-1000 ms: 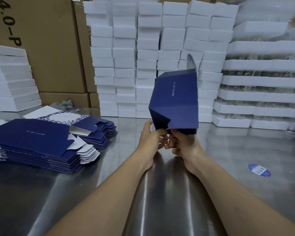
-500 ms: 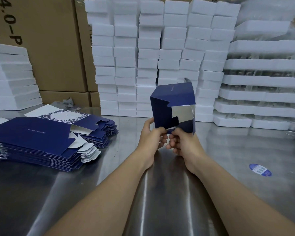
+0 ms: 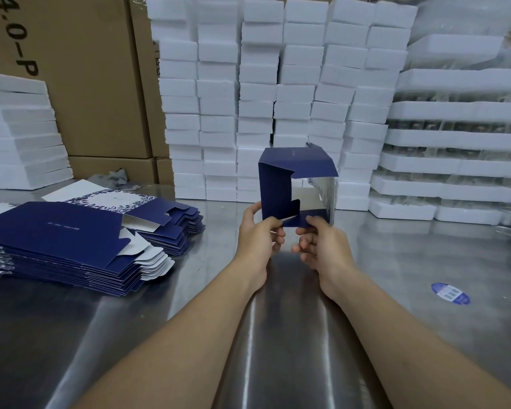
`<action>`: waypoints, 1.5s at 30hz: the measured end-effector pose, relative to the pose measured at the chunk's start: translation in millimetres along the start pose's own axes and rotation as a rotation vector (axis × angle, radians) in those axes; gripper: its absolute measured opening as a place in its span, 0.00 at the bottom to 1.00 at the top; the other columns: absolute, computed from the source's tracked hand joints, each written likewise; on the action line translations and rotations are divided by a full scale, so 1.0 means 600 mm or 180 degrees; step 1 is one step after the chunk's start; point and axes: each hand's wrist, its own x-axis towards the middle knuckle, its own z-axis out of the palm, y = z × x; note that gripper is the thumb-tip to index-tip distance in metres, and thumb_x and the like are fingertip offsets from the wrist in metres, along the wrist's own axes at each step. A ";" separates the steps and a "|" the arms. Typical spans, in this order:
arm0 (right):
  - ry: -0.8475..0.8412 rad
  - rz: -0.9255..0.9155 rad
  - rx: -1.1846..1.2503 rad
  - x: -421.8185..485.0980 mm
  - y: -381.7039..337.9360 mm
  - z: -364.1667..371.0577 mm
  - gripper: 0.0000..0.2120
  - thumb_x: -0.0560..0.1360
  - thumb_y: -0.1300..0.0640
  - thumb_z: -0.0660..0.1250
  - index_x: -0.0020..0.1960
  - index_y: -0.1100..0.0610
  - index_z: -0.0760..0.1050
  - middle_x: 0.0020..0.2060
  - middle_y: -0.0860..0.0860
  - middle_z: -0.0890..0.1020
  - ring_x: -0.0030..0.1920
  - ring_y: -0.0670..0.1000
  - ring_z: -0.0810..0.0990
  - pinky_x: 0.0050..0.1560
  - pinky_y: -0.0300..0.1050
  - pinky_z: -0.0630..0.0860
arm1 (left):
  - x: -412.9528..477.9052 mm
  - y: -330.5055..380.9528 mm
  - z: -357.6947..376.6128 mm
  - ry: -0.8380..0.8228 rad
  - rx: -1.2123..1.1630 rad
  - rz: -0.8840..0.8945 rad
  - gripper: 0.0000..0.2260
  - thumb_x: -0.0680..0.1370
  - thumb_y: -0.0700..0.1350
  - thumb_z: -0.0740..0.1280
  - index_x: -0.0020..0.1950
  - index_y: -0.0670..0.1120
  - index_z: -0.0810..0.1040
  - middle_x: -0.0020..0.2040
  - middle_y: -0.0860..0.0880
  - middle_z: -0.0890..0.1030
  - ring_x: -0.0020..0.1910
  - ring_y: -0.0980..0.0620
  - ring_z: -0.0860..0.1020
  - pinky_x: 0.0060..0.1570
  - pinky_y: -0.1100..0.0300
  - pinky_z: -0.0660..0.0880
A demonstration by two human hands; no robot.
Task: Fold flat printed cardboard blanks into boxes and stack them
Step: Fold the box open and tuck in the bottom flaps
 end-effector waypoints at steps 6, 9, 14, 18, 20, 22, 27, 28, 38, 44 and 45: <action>0.0056 0.0083 0.0078 0.006 0.002 -0.004 0.14 0.85 0.57 0.61 0.43 0.60 0.76 0.23 0.50 0.72 0.24 0.48 0.77 0.26 0.38 0.73 | 0.006 -0.003 -0.001 0.0009 -0.0073 -0.0071 0.21 0.80 0.38 0.66 0.71 0.55 0.72 0.32 0.49 0.79 0.29 0.56 0.76 0.37 0.60 0.74; -0.0009 0.0111 0.0105 0.007 0.003 -0.006 0.14 0.85 0.56 0.61 0.43 0.60 0.76 0.23 0.50 0.73 0.24 0.48 0.77 0.26 0.38 0.74 | 0.006 -0.005 0.000 -0.0124 0.0041 -0.0052 0.23 0.80 0.38 0.66 0.72 0.55 0.70 0.33 0.48 0.81 0.31 0.54 0.78 0.35 0.61 0.77; 0.0070 0.0004 0.0018 0.011 0.008 0.000 0.21 0.87 0.47 0.57 0.43 0.60 0.77 0.23 0.51 0.74 0.23 0.48 0.77 0.25 0.39 0.74 | 0.012 -0.010 0.000 -0.0082 0.0111 -0.0053 0.24 0.80 0.36 0.64 0.75 0.51 0.68 0.34 0.48 0.82 0.31 0.54 0.79 0.39 0.58 0.77; 0.0260 -0.0145 -0.0214 0.016 0.018 0.002 0.21 0.88 0.50 0.53 0.46 0.60 0.77 0.22 0.48 0.74 0.22 0.46 0.76 0.25 0.39 0.73 | 0.007 -0.010 0.005 0.0054 0.0238 0.0040 0.24 0.80 0.37 0.66 0.75 0.52 0.69 0.50 0.47 0.86 0.45 0.53 0.82 0.45 0.56 0.81; 0.0284 -0.0162 -0.0208 0.019 0.021 0.000 0.18 0.87 0.54 0.53 0.47 0.60 0.77 0.22 0.47 0.73 0.22 0.47 0.76 0.24 0.40 0.73 | 0.002 -0.009 0.008 0.0180 0.0187 0.0131 0.29 0.78 0.39 0.69 0.76 0.57 0.66 0.63 0.47 0.82 0.56 0.52 0.82 0.54 0.52 0.84; 0.0266 -0.0214 -0.0259 0.021 0.023 0.000 0.17 0.85 0.56 0.54 0.47 0.60 0.77 0.21 0.45 0.73 0.22 0.47 0.76 0.23 0.40 0.72 | -0.003 -0.007 0.009 0.0314 0.0142 0.0336 0.37 0.76 0.44 0.73 0.79 0.64 0.59 0.69 0.48 0.77 0.63 0.50 0.80 0.63 0.46 0.81; 0.0118 -0.0369 -0.0443 0.022 0.027 0.009 0.19 0.84 0.50 0.56 0.39 0.59 0.75 0.21 0.48 0.73 0.24 0.52 0.74 0.22 0.41 0.69 | -0.007 -0.007 0.012 0.0667 0.0252 0.0973 0.41 0.79 0.44 0.74 0.80 0.71 0.54 0.69 0.48 0.74 0.62 0.54 0.79 0.66 0.54 0.76; 0.0085 -0.0395 -0.0431 0.021 0.027 0.009 0.20 0.84 0.49 0.57 0.39 0.58 0.74 0.22 0.48 0.72 0.24 0.53 0.74 0.22 0.40 0.68 | -0.006 -0.008 0.013 0.0752 0.0328 0.1041 0.40 0.80 0.44 0.73 0.80 0.70 0.54 0.68 0.49 0.74 0.60 0.55 0.79 0.64 0.54 0.77; -0.0369 -0.0952 -0.0467 0.002 0.028 0.012 0.14 0.81 0.39 0.68 0.60 0.45 0.71 0.40 0.54 0.86 0.34 0.55 0.86 0.30 0.45 0.77 | -0.010 -0.009 0.011 0.0875 0.0704 0.1008 0.38 0.76 0.45 0.76 0.75 0.70 0.59 0.68 0.48 0.74 0.58 0.55 0.80 0.59 0.47 0.81; -0.0164 -0.1146 -0.0124 -0.006 0.022 0.008 0.29 0.80 0.45 0.72 0.72 0.27 0.60 0.61 0.44 0.79 0.46 0.51 0.88 0.33 0.46 0.82 | -0.010 -0.006 0.010 0.0608 0.0566 0.0716 0.21 0.79 0.44 0.69 0.69 0.61 0.69 0.70 0.54 0.70 0.53 0.63 0.78 0.62 0.45 0.80; -0.0086 -0.1192 -0.0087 -0.005 0.022 0.007 0.30 0.81 0.47 0.71 0.74 0.28 0.60 0.66 0.43 0.77 0.50 0.51 0.87 0.34 0.44 0.82 | -0.009 -0.005 0.010 0.0630 0.0569 0.0632 0.19 0.79 0.42 0.66 0.66 0.59 0.72 0.67 0.54 0.73 0.55 0.57 0.79 0.62 0.43 0.79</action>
